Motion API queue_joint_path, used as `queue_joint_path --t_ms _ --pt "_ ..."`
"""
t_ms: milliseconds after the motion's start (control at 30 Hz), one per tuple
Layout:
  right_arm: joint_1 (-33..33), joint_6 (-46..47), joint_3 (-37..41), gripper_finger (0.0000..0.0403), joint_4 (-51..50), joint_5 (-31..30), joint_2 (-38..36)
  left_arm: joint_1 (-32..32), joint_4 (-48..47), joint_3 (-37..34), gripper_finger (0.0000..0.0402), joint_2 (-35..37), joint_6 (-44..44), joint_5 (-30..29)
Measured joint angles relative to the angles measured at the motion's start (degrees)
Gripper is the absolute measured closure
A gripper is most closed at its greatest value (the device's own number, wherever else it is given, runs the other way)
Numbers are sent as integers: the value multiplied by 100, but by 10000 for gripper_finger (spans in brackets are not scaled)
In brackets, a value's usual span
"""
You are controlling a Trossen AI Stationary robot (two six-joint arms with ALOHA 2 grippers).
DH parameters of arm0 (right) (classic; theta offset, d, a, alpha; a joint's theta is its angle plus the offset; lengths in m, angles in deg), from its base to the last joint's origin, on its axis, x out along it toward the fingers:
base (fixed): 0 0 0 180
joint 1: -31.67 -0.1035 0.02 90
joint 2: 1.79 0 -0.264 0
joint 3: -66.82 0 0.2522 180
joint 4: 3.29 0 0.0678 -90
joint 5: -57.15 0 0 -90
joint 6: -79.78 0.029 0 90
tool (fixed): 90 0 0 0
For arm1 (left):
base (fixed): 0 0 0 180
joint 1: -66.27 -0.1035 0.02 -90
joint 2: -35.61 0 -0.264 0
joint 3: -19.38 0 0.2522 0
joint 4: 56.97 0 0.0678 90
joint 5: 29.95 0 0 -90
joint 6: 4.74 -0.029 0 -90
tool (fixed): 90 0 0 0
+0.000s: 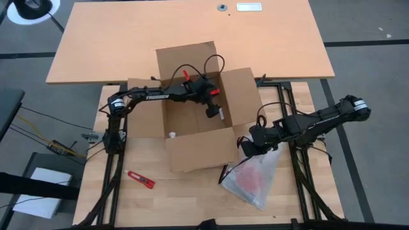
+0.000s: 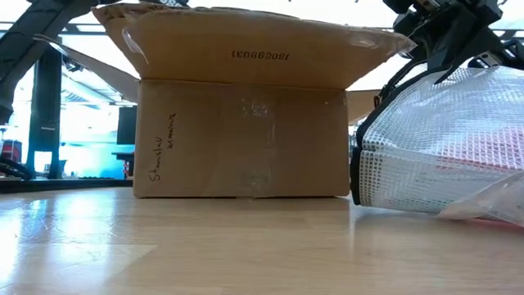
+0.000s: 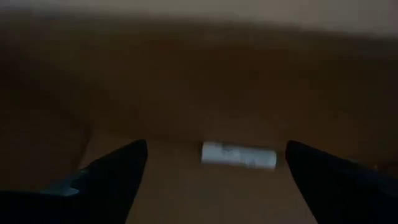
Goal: Unpack boxes
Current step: Remove the white pill bottle from the cardboard box
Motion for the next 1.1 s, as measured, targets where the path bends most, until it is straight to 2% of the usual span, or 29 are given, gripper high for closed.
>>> queue_joint_path --t_ms 167,333,467,767,967,1100 --pt "-68 82 0 401 4 13 3 0 680 -126 5 -237 -286 -55" --pt "-105 146 0 401 29 52 12 19 778 -180 5 -653 -619 95" --pt "-145 157 0 401 59 54 35 87 1163 -167 5 -808 -966 -104" --pt "-217 190 0 401 69 138 42 44 1130 -176 6 -822 -1169 172" --pt "-217 44 0 401 22 131 42 44 1347 -167 6 -1008 -1145 -115" --pt "-217 -66 0 401 13 125 43 70 1221 -165 6 -1155 -1129 -674"
